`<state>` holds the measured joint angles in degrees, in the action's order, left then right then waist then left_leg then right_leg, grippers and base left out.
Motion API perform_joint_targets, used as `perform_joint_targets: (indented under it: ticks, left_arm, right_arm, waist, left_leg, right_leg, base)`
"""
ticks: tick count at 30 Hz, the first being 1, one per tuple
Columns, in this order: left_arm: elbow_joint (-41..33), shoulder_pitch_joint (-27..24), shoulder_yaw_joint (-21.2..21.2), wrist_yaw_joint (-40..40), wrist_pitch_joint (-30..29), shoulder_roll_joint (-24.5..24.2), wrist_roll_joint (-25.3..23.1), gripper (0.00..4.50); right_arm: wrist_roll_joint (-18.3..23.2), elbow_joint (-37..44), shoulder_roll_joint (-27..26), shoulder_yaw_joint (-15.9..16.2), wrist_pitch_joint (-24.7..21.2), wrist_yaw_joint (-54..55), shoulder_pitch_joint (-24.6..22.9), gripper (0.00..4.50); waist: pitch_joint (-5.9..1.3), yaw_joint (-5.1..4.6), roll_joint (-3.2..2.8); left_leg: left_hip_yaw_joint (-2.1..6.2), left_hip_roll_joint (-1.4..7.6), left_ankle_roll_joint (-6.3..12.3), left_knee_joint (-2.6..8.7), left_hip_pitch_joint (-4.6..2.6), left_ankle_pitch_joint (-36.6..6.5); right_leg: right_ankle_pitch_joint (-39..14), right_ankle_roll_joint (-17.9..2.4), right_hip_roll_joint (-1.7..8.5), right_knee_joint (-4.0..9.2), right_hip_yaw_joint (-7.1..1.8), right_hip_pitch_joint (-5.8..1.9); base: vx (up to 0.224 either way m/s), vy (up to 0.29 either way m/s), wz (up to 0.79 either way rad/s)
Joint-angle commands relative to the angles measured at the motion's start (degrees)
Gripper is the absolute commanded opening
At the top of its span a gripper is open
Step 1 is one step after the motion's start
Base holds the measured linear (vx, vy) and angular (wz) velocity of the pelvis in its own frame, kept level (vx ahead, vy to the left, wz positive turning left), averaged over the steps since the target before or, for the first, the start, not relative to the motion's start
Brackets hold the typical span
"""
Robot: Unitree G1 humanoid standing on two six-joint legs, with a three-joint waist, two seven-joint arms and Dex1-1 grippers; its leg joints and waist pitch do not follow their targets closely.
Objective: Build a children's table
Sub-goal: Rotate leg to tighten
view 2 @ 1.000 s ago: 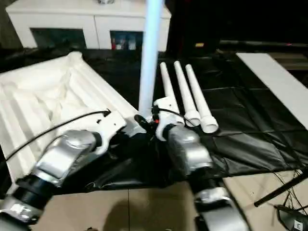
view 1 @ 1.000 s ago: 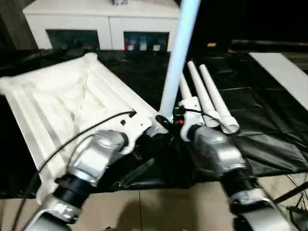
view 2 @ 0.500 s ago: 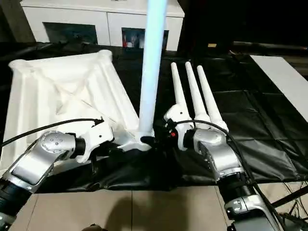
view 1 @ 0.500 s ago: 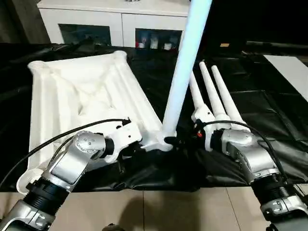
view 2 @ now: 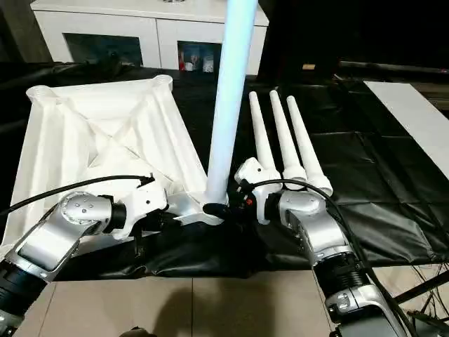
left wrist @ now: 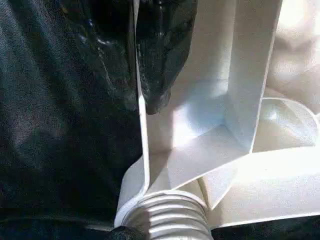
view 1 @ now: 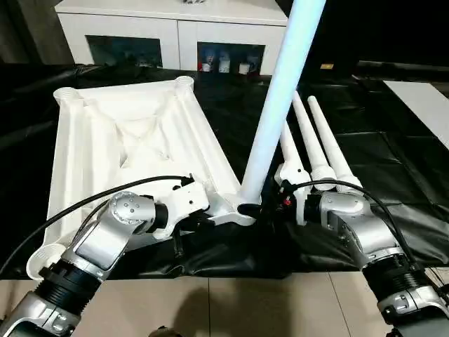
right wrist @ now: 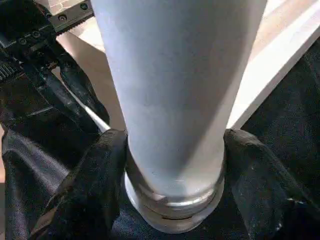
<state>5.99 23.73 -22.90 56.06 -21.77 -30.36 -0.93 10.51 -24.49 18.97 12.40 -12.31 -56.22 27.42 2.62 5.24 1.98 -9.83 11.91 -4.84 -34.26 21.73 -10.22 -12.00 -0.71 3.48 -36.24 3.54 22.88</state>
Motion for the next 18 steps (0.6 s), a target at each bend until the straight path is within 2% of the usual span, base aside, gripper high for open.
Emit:
perform_joint_targets:
  ticks: [1,6,7,9,10,12,14,15,16,17,18]
  left_arm:
    - [-0.7,1.0,-0.5,0.6,2.1,-0.1,-0.7,0.0]
    - [-0.4,1.0,0.0,-0.9,0.9,0.7,-0.9,0.0]
    - [0.6,1.6,1.0,-3.9,-0.7,2.8,-1.0,0.0]
    - [1.7,2.5,2.1,-7.6,-3.2,5.5,-1.0,0.0]
    - [1.7,2.5,2.1,-7.6,-3.2,5.5,-1.0,0.0]
    - [4.1,4.2,3.3,-15.5,-8.8,11.3,-2.3,0.0]
    - [4.7,4.5,3.6,-17.4,-10.1,12.7,-2.6,0.0]
    - [6.8,5.6,4.3,-21.8,-11.7,15.8,-3.6,0.0]
    - [7.0,5.7,4.3,-22.0,-11.7,16.0,-3.6,0.0]
    - [8.1,6.3,4.4,-23.9,-11.9,17.3,-4.4,0.0]
    - [9.0,6.8,4.4,-25.2,-12.2,18.2,-4.9,0.0]
  right_arm:
    - [-1.5,-1.6,0.5,0.8,-0.1,-0.2,-0.8,2.69]
    - [-1.8,-3.2,-2.1,-0.6,-0.1,4.8,-0.6,2.65]
    - [-1.6,-4.0,-4.6,-1.9,-1.0,9.5,-0.4,2.64]
    - [-1.6,-4.9,-7.6,-3.2,-2.0,14.9,-0.2,2.64]
    - [-1.6,-4.9,-7.6,-3.2,-2.0,14.9,-0.2,2.64]
    - [-2.4,-8.1,-14.2,-5.8,-2.5,27.8,1.0,2.64]
    - [-2.7,-9.0,-15.7,-6.4,-2.5,30.9,1.4,2.63]
    - [-3.1,-11.5,-19.0,-7.7,-2.0,37.0,2.6,2.63]
    - [-3.1,-11.7,-19.2,-7.8,-1.9,37.3,2.7,2.63]
    - [-3.2,-13.0,-20.9,-8.4,-1.2,40.0,3.4,2.63]
    - [-3.3,-14.1,-22.2,-8.7,-0.5,41.7,4.0,2.63]
  waist:
    - [-3.63,-0.16,-0.25]
    - [-3.47,-0.4,-0.2]
    - [-3.39,-0.73,-0.38]
    - [-3.28,-0.72,-0.38]
    - [-3.26,-0.81,-0.34]
    - [-3.0,-1.32,-0.6]
    - [-2.97,-1.52,-0.43]
    - [-3.1,-1.78,-0.45]
    - [-2.88,-2.06,-0.51]
    - [-3.06,-2.07,-0.41]
    - [-3.18,-2.05,-0.66]
  left_leg:
    - [0.02,1.42,1.29,3.8,-1.08,-7.0]
    - [0.05,1.37,0.99,3.95,-1.02,-7.8]
    - [-0.02,1.48,0.51,4.03,-1.05,-8.9]
    - [0.16,1.36,-0.7,4.24,-1.28,-10.4]
    - [0.26,1.41,-1.4,4.38,-1.27,-11.2]
    - [0.19,1.4,-2.05,4.56,-1.48,-12.8]
    - [0.4,1.26,-2.76,4.66,-1.6,-14.4]
    - [0.46,1.24,-2.81,4.64,-1.47,-14.5]
    - [0.39,1.21,-2.9,4.65,-1.64,-15.2]
    - [0.52,1.12,-2.86,4.61,-1.55,-15.7]
    - [0.5,1.19,-2.69,4.54,-1.55,-15.1]
  right_leg:
    - [-0.6,-12.8,4.01,3.53,-2.81,-3.08]
    - [-2.1,-12.5,4.01,3.71,-2.8,-3.04]
    - [-3.7,-12.5,4.1,3.78,-2.93,-2.84]
    - [-7.4,-11.7,4.13,4.23,-2.84,-2.81]
    - [-9.4,-11.0,4.2,4.4,-2.82,-2.88]
    - [-11.1,-10.6,4.01,4.79,-2.97,-2.31]
    - [-14.4,-10.1,4.18,5.04,-2.86,-2.47]
    - [-15.3,-9.6,4.23,5.14,-2.89,-2.54]
    - [-16.3,-9.2,4.18,5.42,-3.0,-2.07]
    - [-17.2,-8.6,4.24,5.44,-2.92,-2.34]
    - [-15.9,-8.4,4.25,5.39,-3.03,-2.18]
  base:
    - [0.0,0.0,0.0]
    - [0.0,0.0,0.0]
    - [0.0,0.0,0.0]
    - [0.0,0.0,0.0]
    - [0.0,0.0,0.0]
    - [0.0,0.0,0.0]
    - [0.0,0.0,0.0]
    - [0.0,0.0,0.0]
    - [0.0,0.0,0.0]
    - [0.0,0.0,0.0]
    - [0.0,0.0,0.0]
